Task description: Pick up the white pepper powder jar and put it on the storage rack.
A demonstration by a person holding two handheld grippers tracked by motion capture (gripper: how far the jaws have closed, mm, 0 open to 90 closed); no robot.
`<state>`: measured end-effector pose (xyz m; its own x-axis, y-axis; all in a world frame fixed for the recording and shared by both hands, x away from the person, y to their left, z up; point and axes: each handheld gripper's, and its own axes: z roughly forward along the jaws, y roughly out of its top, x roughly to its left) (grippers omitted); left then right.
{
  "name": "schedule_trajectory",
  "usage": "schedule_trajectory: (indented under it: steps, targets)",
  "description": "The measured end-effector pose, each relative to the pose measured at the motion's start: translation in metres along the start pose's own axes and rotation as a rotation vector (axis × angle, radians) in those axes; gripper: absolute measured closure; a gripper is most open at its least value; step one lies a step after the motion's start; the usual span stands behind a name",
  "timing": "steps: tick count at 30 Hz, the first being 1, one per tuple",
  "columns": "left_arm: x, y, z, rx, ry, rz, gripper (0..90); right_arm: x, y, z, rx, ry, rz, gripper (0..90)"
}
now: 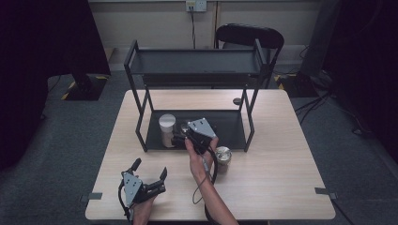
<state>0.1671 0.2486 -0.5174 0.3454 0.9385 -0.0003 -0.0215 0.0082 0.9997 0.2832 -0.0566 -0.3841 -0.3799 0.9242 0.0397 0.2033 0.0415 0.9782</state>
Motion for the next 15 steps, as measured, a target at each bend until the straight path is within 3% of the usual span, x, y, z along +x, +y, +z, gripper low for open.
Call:
schedule_trajectory:
  steps: [15]
  targets:
    - [0.000, 0.000, 0.000, 0.001, 0.000, 0.000, 0.1, -0.007, 0.004, -0.013, -0.039, 0.008, -0.005, 0.0]
